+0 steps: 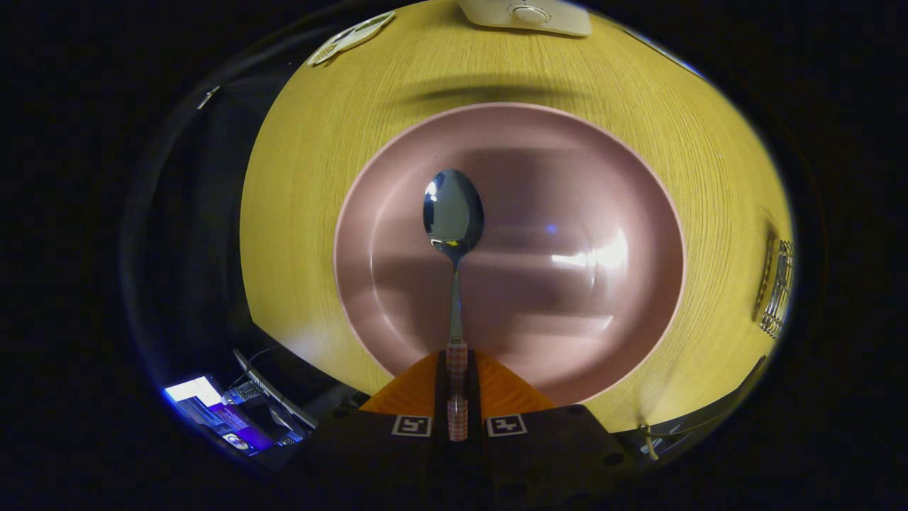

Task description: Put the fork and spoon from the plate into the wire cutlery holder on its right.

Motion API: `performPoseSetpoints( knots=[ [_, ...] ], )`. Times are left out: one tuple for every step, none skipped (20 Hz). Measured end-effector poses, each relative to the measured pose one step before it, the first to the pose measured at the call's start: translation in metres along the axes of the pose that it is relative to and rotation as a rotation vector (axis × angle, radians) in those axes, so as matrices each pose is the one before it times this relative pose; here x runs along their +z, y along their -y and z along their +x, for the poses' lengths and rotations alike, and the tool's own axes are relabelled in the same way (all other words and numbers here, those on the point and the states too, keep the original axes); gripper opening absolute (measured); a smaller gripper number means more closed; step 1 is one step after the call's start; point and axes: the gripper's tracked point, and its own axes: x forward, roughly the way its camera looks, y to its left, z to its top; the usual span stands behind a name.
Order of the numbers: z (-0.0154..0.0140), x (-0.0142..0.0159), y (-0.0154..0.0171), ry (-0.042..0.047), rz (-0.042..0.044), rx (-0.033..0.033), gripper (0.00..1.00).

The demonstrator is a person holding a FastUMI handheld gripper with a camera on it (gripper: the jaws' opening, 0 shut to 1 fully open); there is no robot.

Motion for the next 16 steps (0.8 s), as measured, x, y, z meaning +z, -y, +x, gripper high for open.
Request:
performPoseSetpoints(
  knots=[
    [-0.00778,0.00181,-0.00017,0.00885,0.00045,0.01912,0.13],
    [-0.00954,0.00031,0.00054,0.00747,-0.00178,0.02016,0.14],
    [-0.01015,0.00092,0.00069,0.00843,0.00212,0.01881,0.13],
    [-0.01046,-0.00069,0.00205,0.00634,-0.00407,0.01359,0.14],
    [-0.01183,-0.00030,0.00213,0.00894,-0.00302,0.01606,0.13],
    [-0.01273,0.00106,0.00056,0.00925,0.00093,0.01912,0.13],
    [-0.01504,0.00027,0.00119,0.00753,0.00133,0.01971,0.14],
    [-0.01720,-0.00062,0.00234,0.00733,-0.00355,0.01914,0.13],
    [-0.01775,0.00012,0.00473,0.00764,-0.00808,0.00986,0.13],
    [-0.01826,-0.00103,0.00675,0.00690,-0.01297,0.00114,0.13],
    [-0.01844,-0.00173,0.00984,0.00534,-0.01402,-0.00482,0.13],
    [-0.01732,-0.00191,0.01005,0.00460,-0.00906,-0.00561,0.13],
    [-0.01658,-0.00065,0.00986,0.00791,-0.00098,-0.00122,0.13],
    [-0.01582,-0.00291,0.01079,0.00424,0.00490,-0.00030,0.13],
    [-0.01619,-0.00421,0.01315,0.00330,0.00511,-0.00589,0.13],
    [-0.01506,-0.00420,0.01360,0.00267,0.00341,-0.01260,0.13]
  ],
)
